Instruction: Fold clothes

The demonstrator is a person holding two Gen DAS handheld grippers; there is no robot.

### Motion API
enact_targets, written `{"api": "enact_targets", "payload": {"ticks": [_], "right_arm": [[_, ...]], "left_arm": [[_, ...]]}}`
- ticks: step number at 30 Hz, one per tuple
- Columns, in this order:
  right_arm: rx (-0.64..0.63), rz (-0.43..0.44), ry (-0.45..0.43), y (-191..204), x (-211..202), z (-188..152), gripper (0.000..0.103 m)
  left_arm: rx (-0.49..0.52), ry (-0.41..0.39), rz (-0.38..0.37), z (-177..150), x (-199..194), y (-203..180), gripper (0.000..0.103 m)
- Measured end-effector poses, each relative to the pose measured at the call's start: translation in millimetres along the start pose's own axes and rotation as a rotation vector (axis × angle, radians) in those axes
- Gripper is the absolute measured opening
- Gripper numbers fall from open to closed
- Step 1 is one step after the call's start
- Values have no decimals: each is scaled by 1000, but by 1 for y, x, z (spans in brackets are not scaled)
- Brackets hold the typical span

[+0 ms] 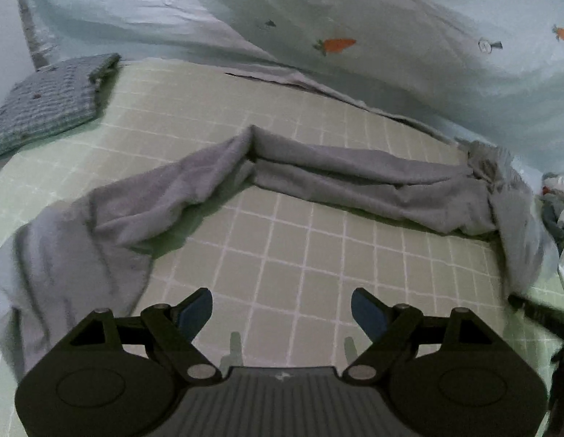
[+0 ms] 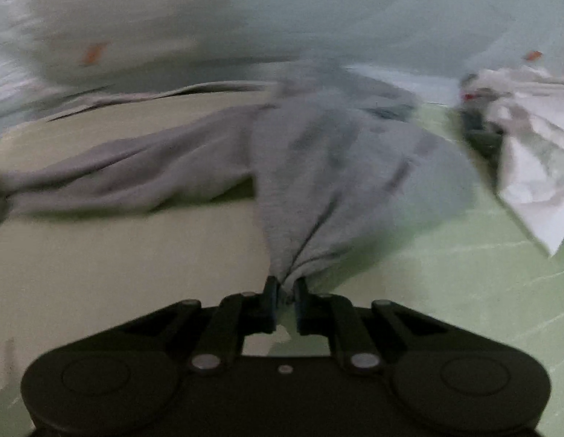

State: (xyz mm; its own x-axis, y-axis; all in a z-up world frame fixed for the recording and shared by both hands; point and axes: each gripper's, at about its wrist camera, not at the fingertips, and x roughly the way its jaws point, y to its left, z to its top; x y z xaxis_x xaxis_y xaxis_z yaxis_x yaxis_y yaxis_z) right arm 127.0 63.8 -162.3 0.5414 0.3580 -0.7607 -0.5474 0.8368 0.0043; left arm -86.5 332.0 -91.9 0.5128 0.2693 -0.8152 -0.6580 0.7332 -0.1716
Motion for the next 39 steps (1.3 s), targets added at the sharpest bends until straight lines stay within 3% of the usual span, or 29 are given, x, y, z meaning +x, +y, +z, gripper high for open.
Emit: {"api": "enact_targets", "payload": {"ticks": [8,12,15,16,17,22,26,34,39], "right_arm": [[-163,390,18,121,-57,-37,9],[-132,460,25,137,-70,-41,13],[-34,429,-10,107,-78,-37,28],[9,409,-25,95,-80,-36,39],[45,380,-41,83,-81,-36,42],[159,187,-79,30,-78,-37,45],[268,92,-34,-13,-68,-48,47],[301,3,16,-68,-65,-69,52],[319,-17,48,-97,-63,-77,55]], "left_arm": [[-75,-17,12,-25,-29,40,84],[-105,-9,25,-34,-36,53,84],[-115,3,22,-40,-37,56,85],[-113,9,19,-41,-37,55,85],[-110,14,16,-42,-36,53,85],[-76,57,-21,-45,-23,31,86],[-36,114,-71,-49,-4,0,86],[3,191,-106,-54,41,-59,86],[-19,185,-114,-52,53,-75,83]]}}
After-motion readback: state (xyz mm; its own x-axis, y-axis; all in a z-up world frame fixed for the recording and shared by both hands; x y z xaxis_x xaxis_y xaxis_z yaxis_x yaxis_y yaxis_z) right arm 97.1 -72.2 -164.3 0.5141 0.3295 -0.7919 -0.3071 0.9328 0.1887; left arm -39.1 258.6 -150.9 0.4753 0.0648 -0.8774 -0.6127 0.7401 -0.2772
